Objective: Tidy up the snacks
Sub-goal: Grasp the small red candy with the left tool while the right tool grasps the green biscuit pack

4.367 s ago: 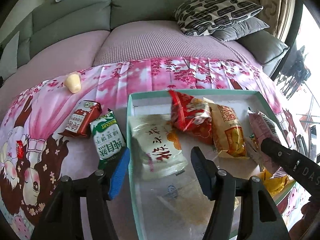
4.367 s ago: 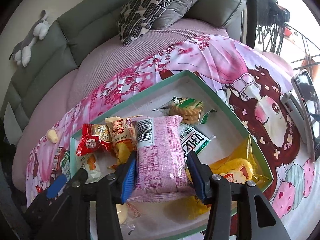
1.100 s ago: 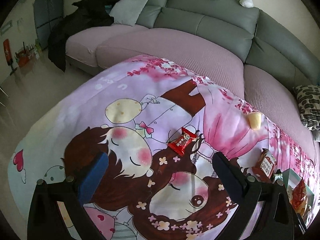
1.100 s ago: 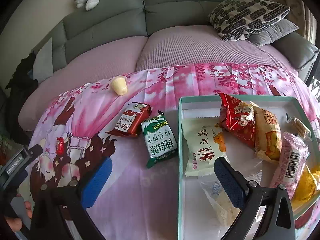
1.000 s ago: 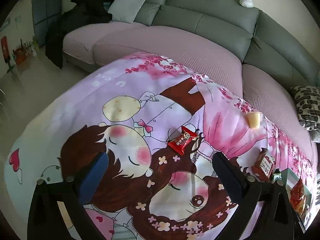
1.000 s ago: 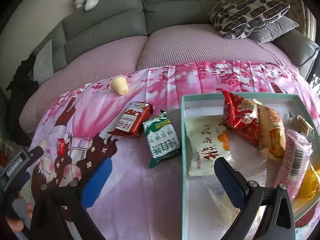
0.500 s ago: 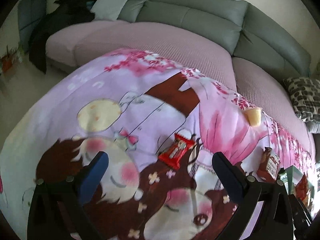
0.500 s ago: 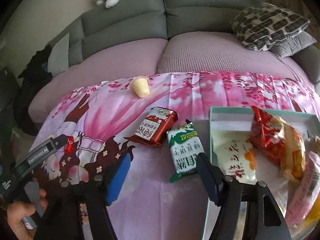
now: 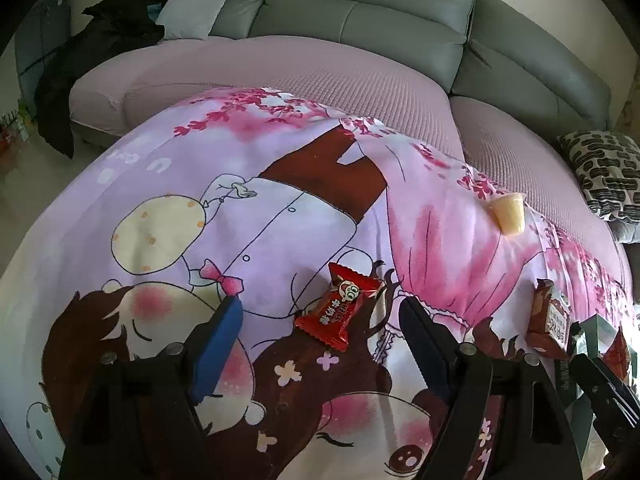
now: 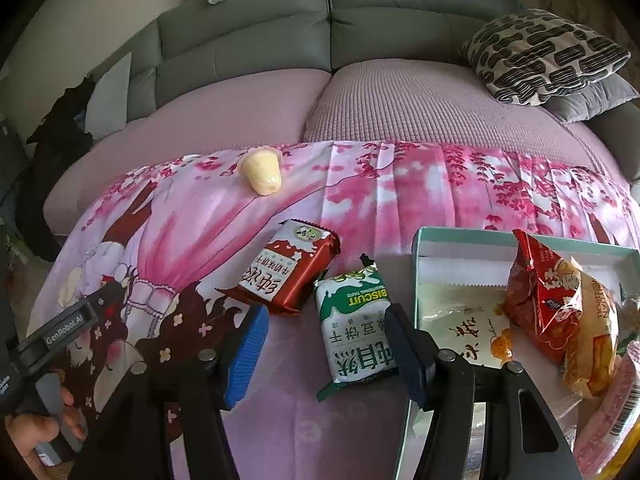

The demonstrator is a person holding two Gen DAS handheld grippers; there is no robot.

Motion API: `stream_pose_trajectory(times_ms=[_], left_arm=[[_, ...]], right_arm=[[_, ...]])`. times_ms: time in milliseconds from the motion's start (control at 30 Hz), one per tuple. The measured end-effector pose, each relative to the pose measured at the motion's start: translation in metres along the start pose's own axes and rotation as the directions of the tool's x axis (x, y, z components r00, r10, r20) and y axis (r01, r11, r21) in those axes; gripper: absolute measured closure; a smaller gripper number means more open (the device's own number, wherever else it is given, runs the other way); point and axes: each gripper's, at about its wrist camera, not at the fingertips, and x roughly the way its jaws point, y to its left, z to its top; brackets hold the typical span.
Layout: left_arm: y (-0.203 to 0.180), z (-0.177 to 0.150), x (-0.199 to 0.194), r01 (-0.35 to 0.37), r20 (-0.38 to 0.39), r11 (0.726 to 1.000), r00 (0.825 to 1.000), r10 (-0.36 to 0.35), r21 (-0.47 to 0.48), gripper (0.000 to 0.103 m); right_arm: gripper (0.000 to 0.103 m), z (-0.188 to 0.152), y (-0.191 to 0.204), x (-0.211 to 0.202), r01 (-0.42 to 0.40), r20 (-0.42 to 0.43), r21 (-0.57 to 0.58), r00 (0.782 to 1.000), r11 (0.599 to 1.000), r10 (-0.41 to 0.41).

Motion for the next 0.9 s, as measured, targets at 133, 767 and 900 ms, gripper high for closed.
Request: stream_pose_trajectory(times_ms=[133,767,900], left_arm=[[0.000,-0.001,0.002,0.000,-0.002,1.000,1.000,0.000,0.008,0.022],[-0.001,-0.001,0.001,0.032,-0.037,0.999,0.999,-0.032,-0.006,0.046],[0.002,0.000,0.000,0.034,-0.035,0.999,0.999,-0.034,-0.016,0.055]], right_arm=[[0.040,0.002,-0.005,0.002,-0.001,0.007,0.020,1.000,1.000,0.001],[0.039,-0.001,0.005,-0.008,-0.081,-0.042,0.032,0.996,0.996,0.083],[0.039,0.001,-0.002,-0.009,-0.047,-0.021,0.048,0.999,0.998,0.048]])
